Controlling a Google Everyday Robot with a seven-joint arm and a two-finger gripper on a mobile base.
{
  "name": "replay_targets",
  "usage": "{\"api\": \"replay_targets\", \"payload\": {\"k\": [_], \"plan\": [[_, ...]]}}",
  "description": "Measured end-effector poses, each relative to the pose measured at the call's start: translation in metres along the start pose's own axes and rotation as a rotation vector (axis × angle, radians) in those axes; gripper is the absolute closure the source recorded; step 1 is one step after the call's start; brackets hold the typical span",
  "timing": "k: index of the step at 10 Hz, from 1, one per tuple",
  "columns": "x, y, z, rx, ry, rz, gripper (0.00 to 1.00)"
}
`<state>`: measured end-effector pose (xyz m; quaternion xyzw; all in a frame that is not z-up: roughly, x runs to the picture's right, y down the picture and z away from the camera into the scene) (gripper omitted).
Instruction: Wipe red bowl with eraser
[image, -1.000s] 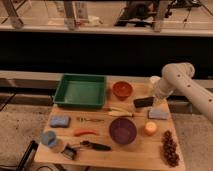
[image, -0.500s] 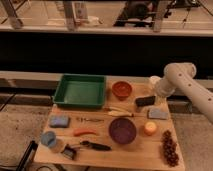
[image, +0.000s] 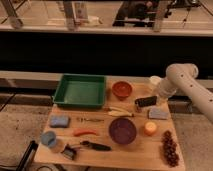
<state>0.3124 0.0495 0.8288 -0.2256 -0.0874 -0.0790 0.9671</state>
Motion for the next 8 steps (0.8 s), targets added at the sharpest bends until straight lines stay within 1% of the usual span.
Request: {"api": "replay_targets", "payload": {"k": [1, 3, 5, 7, 8], "plan": [[-0.002, -0.002, -0.002, 0.019, 0.004, -0.006, 0.67], [-0.016, -0.010, -0.005, 0.061, 0.007, -0.023, 0.87], [-0.022, -0.016, -0.008, 0.087, 0.012, -0.037, 1.00], [-0.026, -0.022, -0.009, 0.101, 0.012, -0.045, 1.00], [-0.029, -0.028, -0.009, 0.110, 0.004, -0.055, 1.00]]}}
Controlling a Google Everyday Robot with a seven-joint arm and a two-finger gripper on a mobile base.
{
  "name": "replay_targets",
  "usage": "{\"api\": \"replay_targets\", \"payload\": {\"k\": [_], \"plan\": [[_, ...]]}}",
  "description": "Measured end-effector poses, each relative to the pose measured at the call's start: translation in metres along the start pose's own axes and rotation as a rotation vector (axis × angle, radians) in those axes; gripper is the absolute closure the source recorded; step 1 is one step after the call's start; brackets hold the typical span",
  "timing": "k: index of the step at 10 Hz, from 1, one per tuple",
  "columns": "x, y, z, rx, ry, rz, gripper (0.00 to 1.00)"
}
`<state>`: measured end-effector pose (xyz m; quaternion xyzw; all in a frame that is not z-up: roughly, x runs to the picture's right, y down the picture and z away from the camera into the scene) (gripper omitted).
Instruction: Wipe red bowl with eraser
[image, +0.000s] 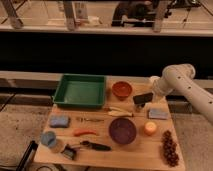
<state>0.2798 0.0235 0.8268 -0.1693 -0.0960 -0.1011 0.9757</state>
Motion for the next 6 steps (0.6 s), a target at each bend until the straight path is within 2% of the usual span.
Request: {"api": "replay_targets", "payload": {"k": [6], "plan": [[-0.022, -0.052, 0.015, 0.031, -0.082, -0.062, 1.00]]}}
